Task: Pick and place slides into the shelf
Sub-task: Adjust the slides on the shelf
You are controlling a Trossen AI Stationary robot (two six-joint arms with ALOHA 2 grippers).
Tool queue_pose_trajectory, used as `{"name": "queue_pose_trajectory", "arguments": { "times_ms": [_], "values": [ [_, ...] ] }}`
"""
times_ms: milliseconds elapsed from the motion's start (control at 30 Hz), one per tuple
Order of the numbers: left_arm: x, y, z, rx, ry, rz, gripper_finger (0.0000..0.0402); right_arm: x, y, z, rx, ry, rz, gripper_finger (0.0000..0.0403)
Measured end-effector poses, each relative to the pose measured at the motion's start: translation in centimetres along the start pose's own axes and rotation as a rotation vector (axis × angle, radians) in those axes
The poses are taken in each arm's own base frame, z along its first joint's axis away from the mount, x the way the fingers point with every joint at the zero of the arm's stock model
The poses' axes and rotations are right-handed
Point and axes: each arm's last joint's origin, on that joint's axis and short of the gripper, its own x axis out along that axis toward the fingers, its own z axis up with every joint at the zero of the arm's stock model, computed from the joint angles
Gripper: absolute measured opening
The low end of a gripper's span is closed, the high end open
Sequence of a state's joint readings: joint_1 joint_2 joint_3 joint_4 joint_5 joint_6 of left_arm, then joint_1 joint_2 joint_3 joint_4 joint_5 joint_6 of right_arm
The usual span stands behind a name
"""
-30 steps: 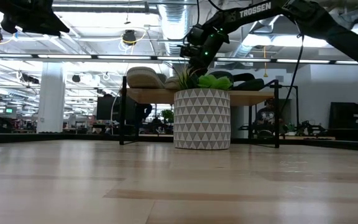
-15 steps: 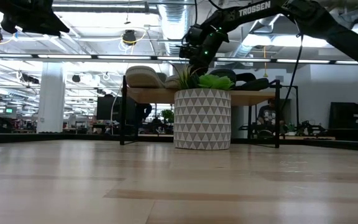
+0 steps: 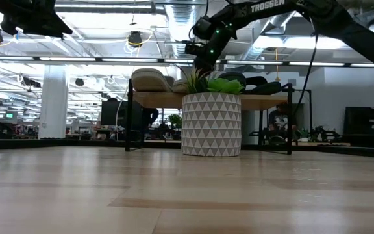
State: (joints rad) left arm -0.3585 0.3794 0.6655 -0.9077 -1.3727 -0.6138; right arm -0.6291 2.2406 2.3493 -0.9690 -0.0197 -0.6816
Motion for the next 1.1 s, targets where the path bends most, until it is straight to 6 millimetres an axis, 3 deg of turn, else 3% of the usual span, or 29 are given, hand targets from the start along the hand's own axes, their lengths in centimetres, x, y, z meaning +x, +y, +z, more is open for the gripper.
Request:
{"name": "queue_pose_trajectory", "arguments": {
  "times_ms": [233,433,667,833,1100],
  "values": [
    [0.0,0.0,0.0,0.003,-0.001,0.002,0.0171,-3.5,-1.8,0.1,0.027,0.130,-0.333,0.0000],
    [0.0,0.0,0.0,0.003,-0.001,0.003,0.0171,-10.1,-2.2,-0.8,0.148,0.164,-0.391,0.0000],
    [0.0,0.0,0.0,0.005,-0.001,0.003,0.0171,-16.8,-0.8,-3.0,0.322,0.263,-0.349,0.0000],
    [0.0,0.0,0.0,0.005,-0.001,0.003,0.0171,-18.2,1.4,-3.9,0.364,0.385,-0.233,0.0000],
    [0.0,0.0,0.0,0.007,-0.001,0.003,0.0171,-17.5,3.9,-2.4,0.308,0.333,-0.069,0.0000]
  ]
}}
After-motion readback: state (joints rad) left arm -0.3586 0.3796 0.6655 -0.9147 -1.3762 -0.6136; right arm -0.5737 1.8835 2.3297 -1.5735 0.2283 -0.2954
